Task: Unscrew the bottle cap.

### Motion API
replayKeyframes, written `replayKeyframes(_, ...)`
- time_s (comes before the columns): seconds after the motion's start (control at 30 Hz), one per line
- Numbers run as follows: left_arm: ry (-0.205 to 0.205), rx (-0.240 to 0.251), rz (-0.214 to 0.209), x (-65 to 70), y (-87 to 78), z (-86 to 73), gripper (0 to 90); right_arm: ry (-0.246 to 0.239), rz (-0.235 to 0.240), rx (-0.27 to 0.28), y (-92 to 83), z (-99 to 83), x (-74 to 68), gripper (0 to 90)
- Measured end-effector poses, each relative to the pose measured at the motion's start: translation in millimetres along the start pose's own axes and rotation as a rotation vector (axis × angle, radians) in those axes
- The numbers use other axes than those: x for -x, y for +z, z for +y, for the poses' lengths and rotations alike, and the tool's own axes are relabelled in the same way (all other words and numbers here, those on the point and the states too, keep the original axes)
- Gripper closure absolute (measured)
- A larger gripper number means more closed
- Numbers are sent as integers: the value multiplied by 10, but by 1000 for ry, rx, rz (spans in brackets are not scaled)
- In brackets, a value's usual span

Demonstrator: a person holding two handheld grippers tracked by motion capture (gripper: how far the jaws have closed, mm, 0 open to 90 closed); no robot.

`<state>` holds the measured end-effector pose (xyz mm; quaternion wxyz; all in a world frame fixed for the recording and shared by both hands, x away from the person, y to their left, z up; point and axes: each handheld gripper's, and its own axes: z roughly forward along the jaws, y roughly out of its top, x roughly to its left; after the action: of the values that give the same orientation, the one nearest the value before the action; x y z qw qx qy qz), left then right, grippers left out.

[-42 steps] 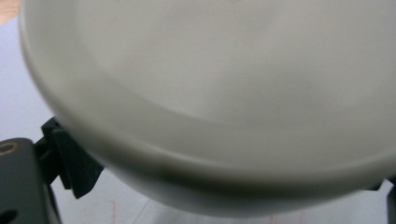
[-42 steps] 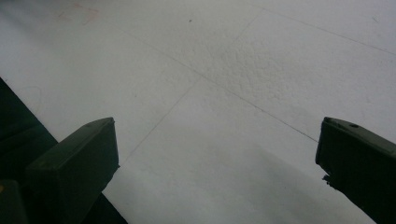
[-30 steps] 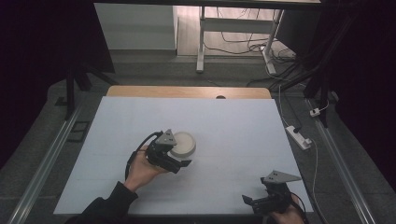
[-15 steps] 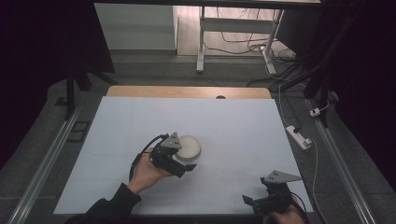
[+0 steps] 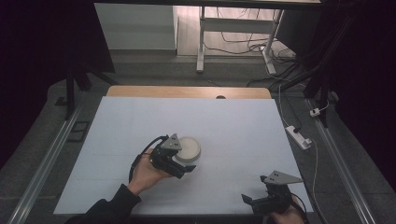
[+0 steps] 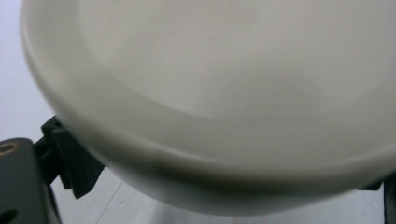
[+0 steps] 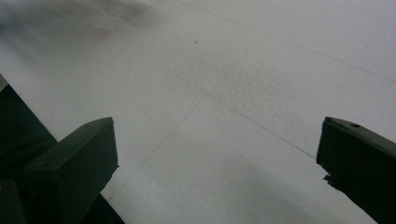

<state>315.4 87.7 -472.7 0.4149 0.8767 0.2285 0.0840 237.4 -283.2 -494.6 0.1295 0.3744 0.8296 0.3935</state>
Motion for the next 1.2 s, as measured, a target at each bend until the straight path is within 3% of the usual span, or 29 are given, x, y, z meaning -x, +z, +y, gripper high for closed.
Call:
replayKeyframes(0.57,0,8,-5,11,6,6,75,-46,52,60,39,154,-104,0)
replayKeyframes(0.93,3,10,-6,13,-5,17,75,-73,118,87,95,324,-213,0)
replayKeyframes(1.2,-5,17,-6,3,-16,18,75,-64,167,87,158,480,-295,0)
